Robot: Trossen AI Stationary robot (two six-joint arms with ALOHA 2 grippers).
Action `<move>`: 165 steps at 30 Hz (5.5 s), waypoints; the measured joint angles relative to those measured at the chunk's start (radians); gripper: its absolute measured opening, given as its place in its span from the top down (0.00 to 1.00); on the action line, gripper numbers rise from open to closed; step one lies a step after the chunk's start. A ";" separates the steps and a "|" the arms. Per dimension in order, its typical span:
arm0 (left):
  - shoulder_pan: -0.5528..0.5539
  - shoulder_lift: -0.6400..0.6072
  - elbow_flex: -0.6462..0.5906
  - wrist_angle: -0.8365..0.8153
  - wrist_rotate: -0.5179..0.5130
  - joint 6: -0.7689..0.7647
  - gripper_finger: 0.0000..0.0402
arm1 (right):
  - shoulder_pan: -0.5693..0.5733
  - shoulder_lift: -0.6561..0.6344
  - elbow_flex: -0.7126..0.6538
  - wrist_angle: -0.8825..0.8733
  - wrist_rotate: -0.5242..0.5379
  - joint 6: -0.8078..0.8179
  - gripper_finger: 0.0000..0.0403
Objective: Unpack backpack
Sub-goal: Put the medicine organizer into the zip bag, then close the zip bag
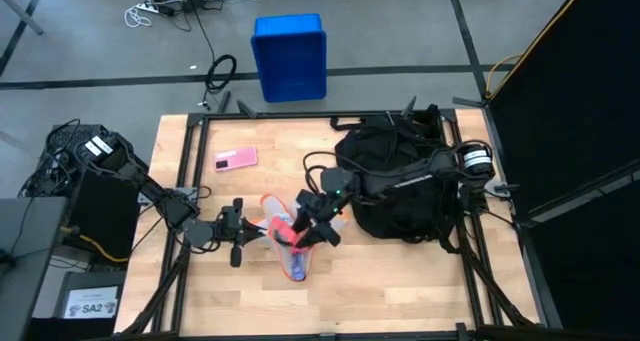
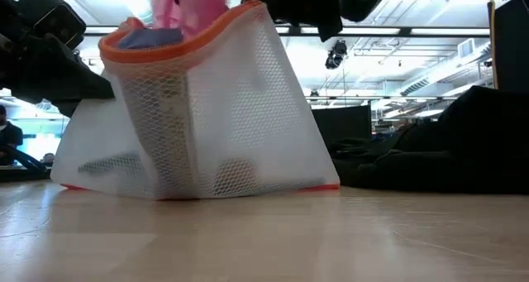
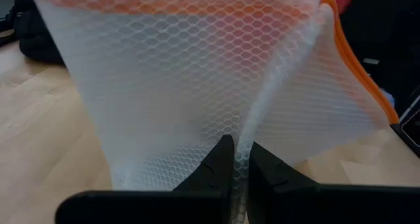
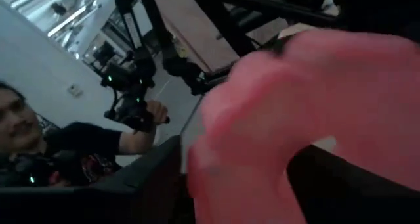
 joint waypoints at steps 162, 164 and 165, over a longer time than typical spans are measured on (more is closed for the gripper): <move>-0.263 -0.087 0.055 -0.211 -0.479 -0.295 1.00 | 0.362 -0.391 0.002 -0.864 1.233 -0.240 1.00; -0.261 -0.087 0.055 -0.201 -0.465 -0.304 1.00 | 0.354 -0.369 0.002 -0.865 1.226 -0.233 1.00; -0.261 -0.089 0.055 -0.190 -0.463 -0.286 1.00 | 0.349 -0.358 0.002 -0.867 1.222 -0.227 1.00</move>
